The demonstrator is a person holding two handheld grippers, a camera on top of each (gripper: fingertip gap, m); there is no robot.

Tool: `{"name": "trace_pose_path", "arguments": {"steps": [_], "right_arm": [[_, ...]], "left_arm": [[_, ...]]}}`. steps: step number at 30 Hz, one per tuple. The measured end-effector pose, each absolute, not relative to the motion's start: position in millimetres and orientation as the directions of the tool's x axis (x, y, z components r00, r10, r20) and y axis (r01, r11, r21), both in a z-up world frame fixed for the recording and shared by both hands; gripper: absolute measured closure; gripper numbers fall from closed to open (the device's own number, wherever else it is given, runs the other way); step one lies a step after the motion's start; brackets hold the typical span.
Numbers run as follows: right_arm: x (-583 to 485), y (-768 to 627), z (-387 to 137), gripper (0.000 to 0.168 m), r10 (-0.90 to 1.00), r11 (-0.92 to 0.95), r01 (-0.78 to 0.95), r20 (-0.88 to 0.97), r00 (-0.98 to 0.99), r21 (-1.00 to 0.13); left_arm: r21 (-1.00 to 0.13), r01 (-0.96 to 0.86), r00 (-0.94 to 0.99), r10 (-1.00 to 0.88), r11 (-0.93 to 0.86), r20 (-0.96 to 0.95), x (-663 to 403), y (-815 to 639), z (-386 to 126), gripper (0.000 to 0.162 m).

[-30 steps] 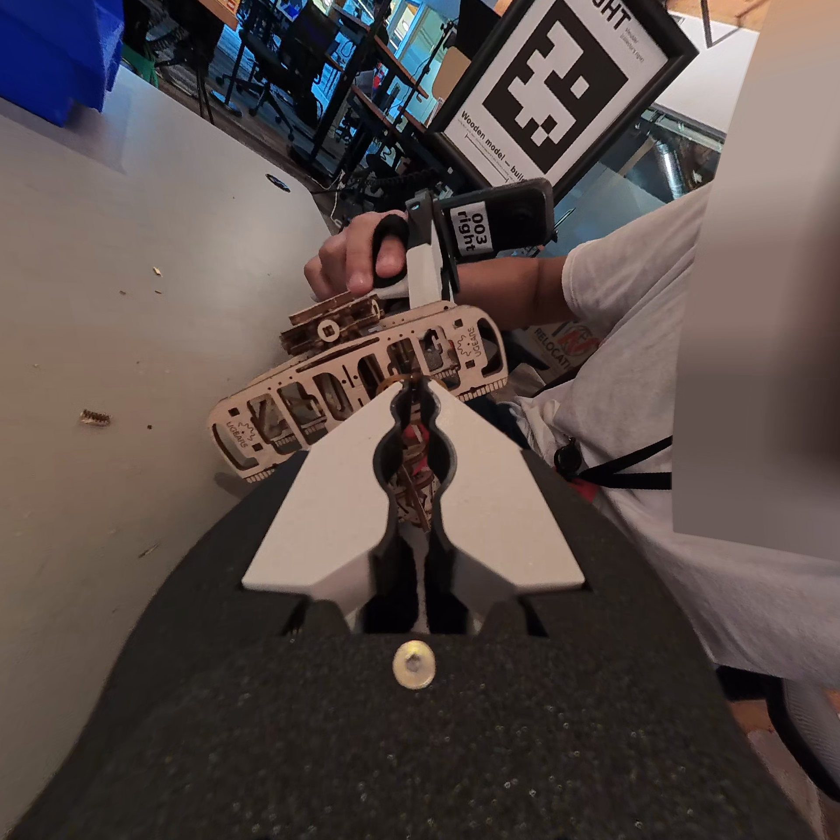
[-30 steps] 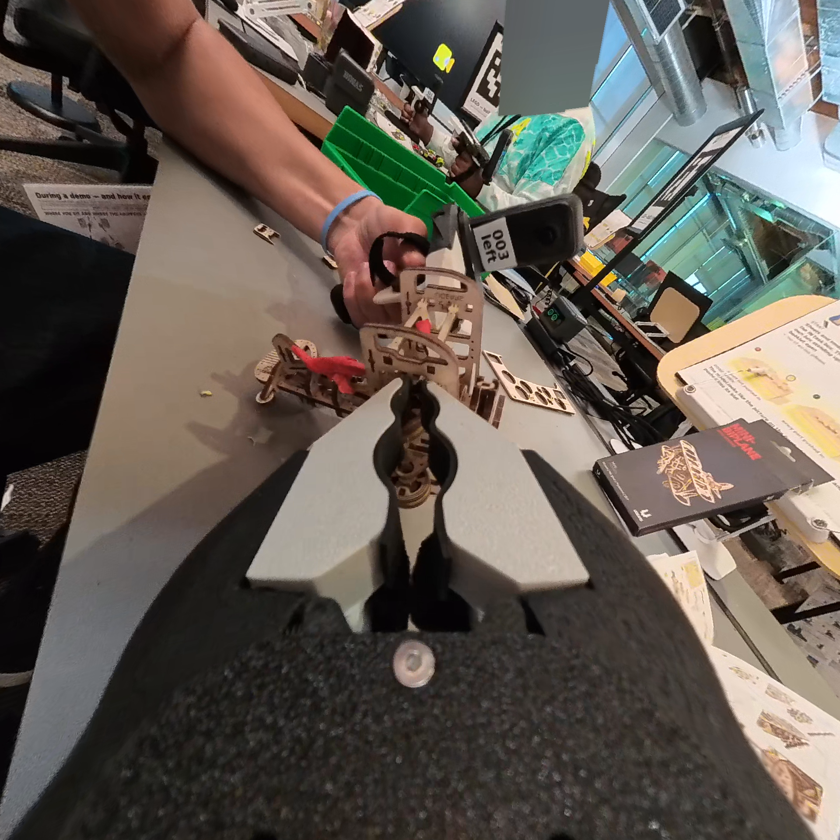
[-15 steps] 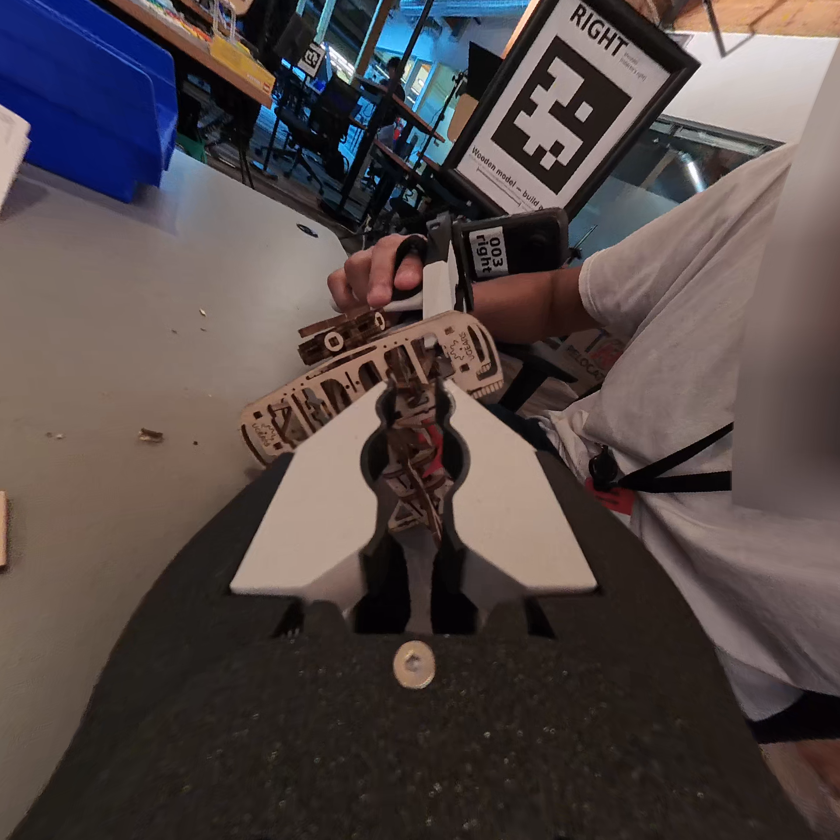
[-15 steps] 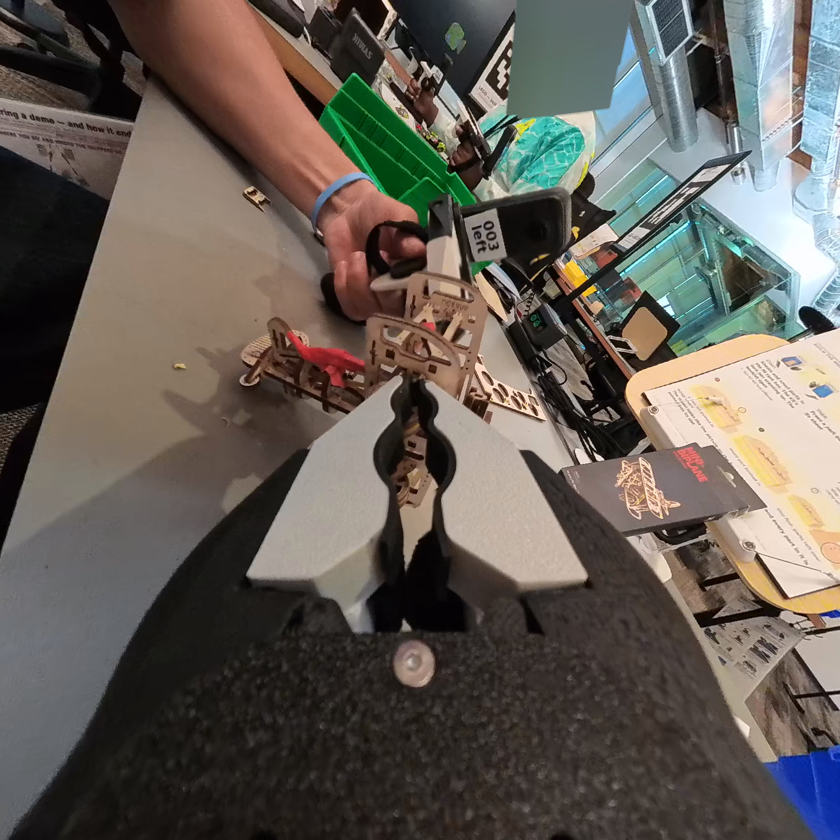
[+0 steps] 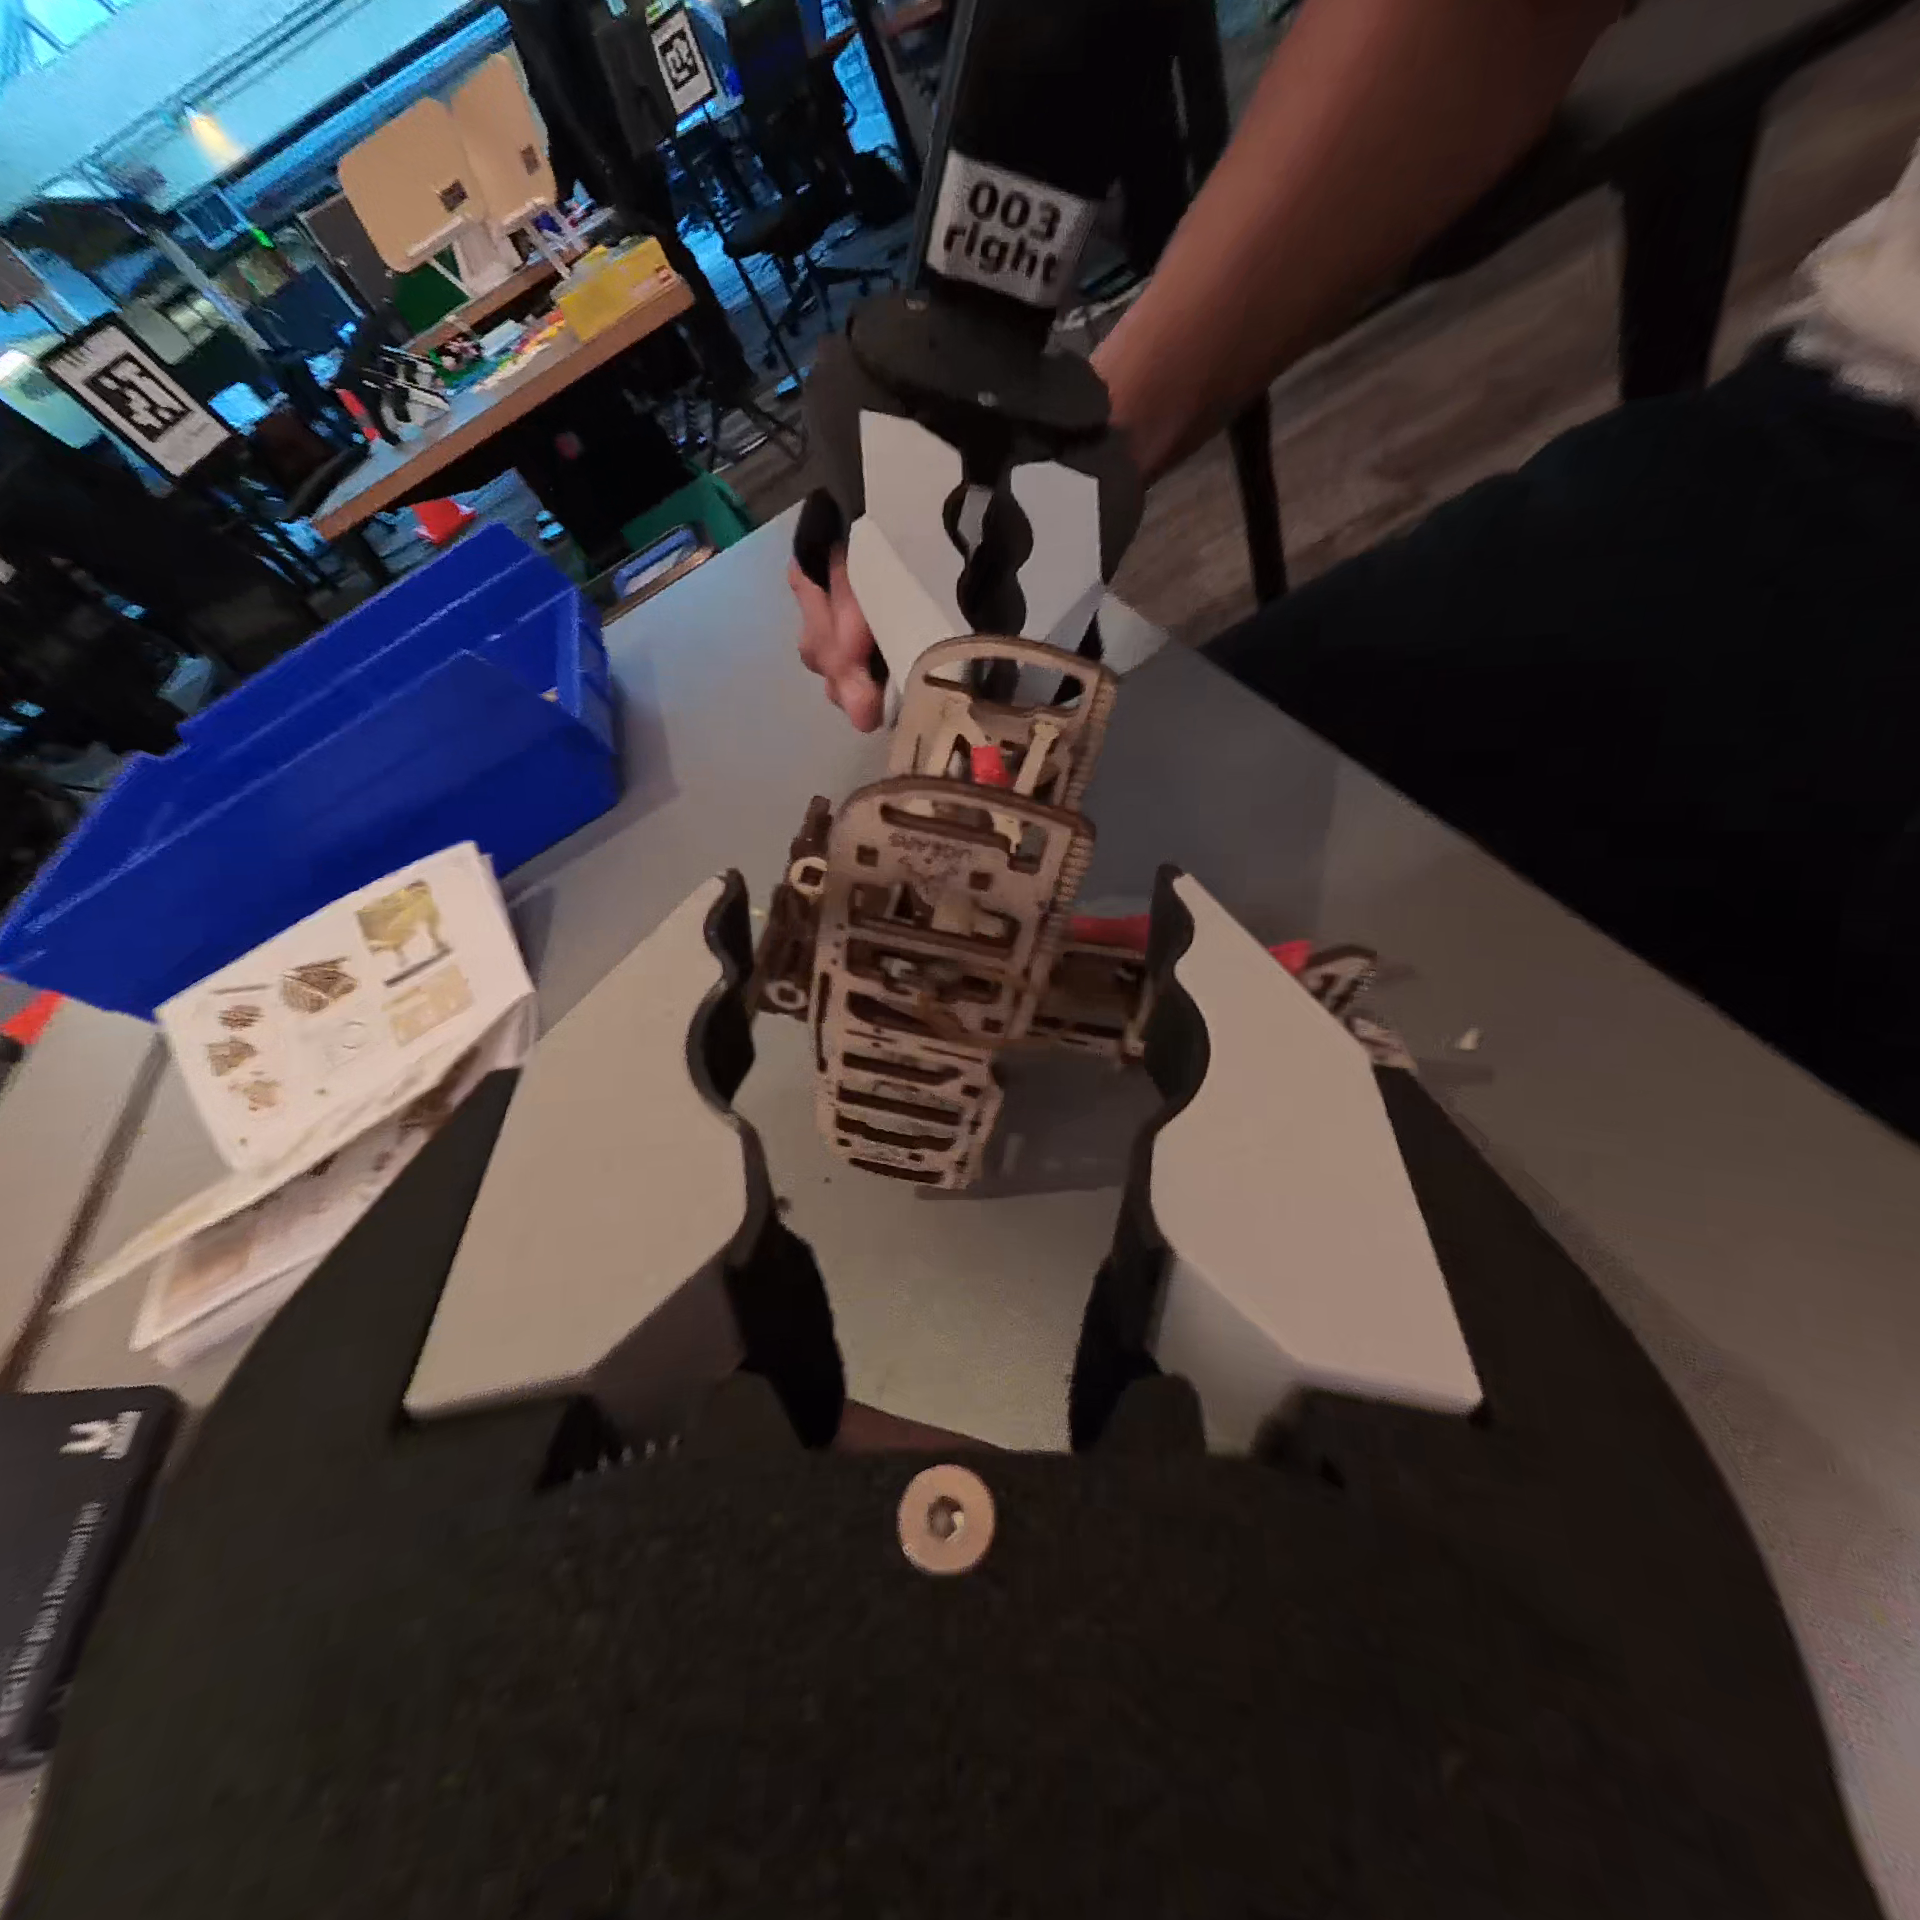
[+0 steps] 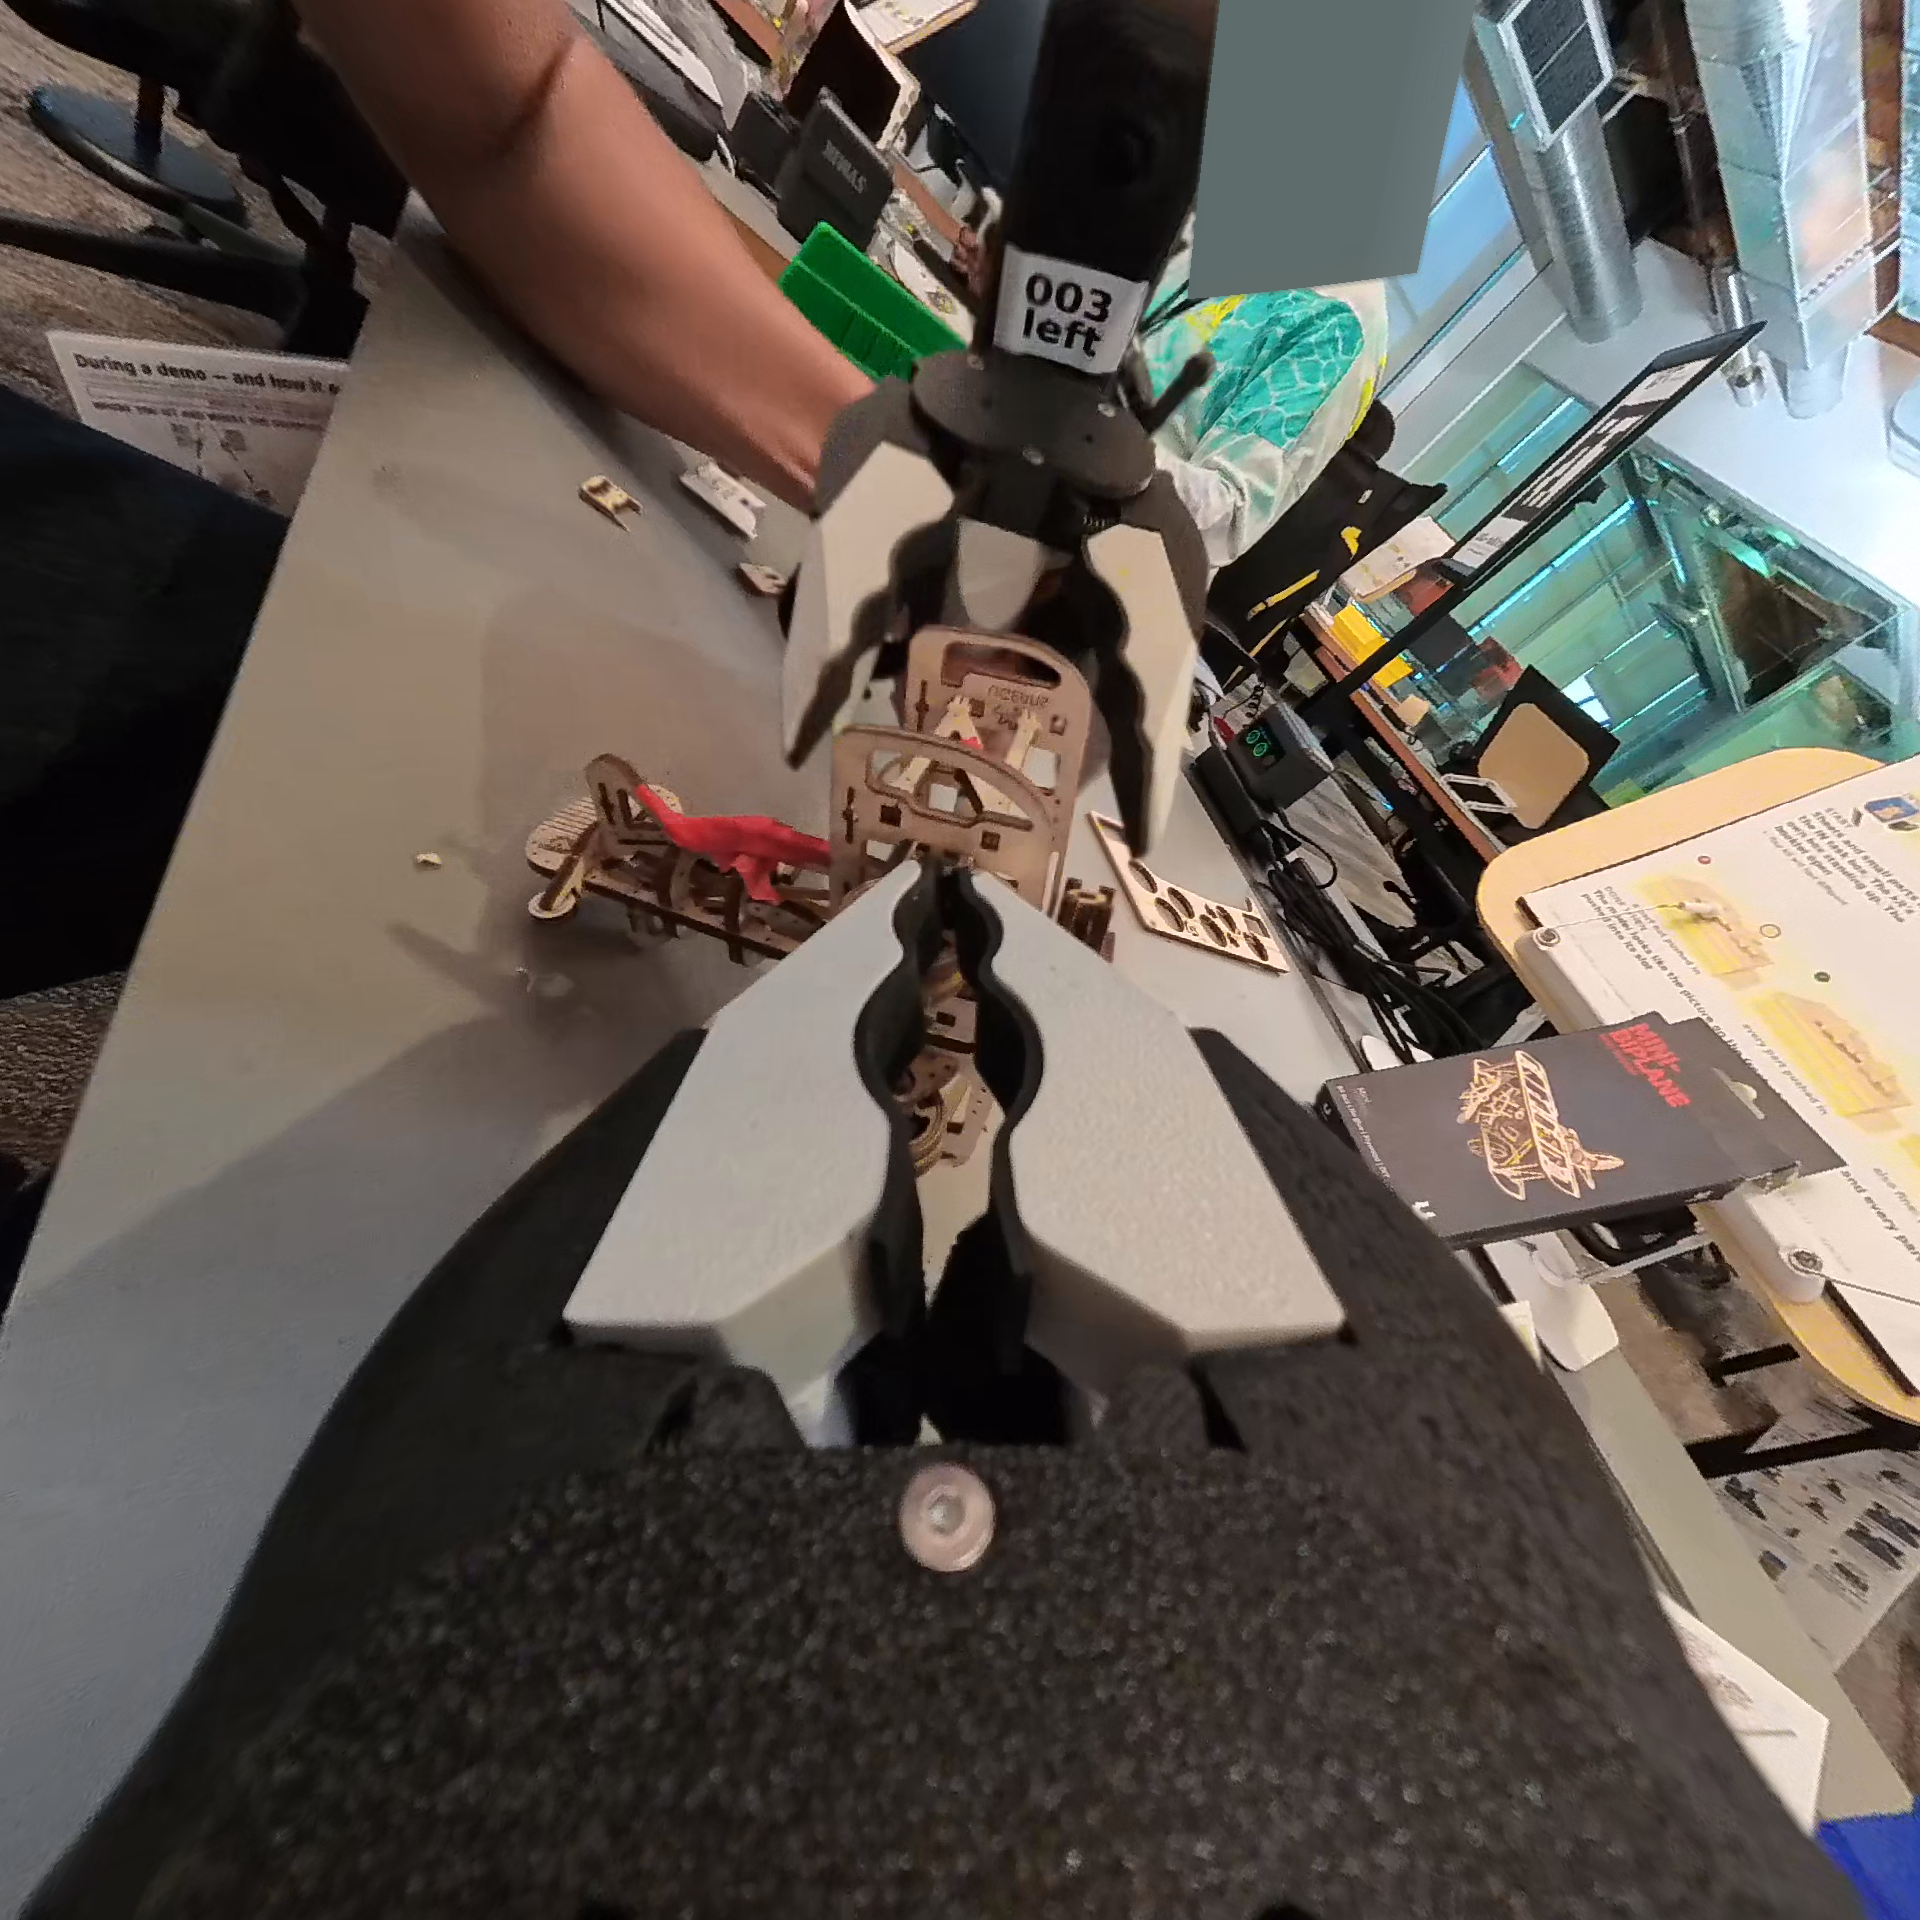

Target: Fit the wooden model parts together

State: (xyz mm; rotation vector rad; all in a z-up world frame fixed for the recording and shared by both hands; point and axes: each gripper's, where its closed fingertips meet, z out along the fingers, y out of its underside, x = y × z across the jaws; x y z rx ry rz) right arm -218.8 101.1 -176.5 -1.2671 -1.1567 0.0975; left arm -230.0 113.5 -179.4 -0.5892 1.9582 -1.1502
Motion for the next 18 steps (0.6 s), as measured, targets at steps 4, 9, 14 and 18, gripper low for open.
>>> {"name": "trace_pose_path", "arguments": {"steps": [4,9,14,18], "right_arm": [[-220.2,101.3,-176.4,0.168,0.629,0.373,0.515,0.618,0.471,-0.772],[-218.8,100.8,-175.8,0.168,0.607,0.387,0.53,0.642,0.468,-0.754],[-216.1,97.7,-172.7,0.168,0.594,0.384,0.536,0.645,0.48,-0.752],[-212.2,94.7,-172.1,0.168,0.595,0.368,0.545,0.642,0.484,-0.753]], "left_arm": [[-0.83,0.04,-0.568,-0.671,0.557,-0.477,-224.3,111.3,-182.2,0.111],[-0.83,0.027,-0.53,-0.697,0.556,-0.484,-221.2,114.3,-182.3,0.117],[-0.842,0.0,-0.525,-0.717,0.539,-0.459,-221.7,118.5,-185.0,0.117],[-0.838,0.0,-0.525,-0.714,0.545,-0.464,-220.7,117.4,-185.0,0.117]]}}
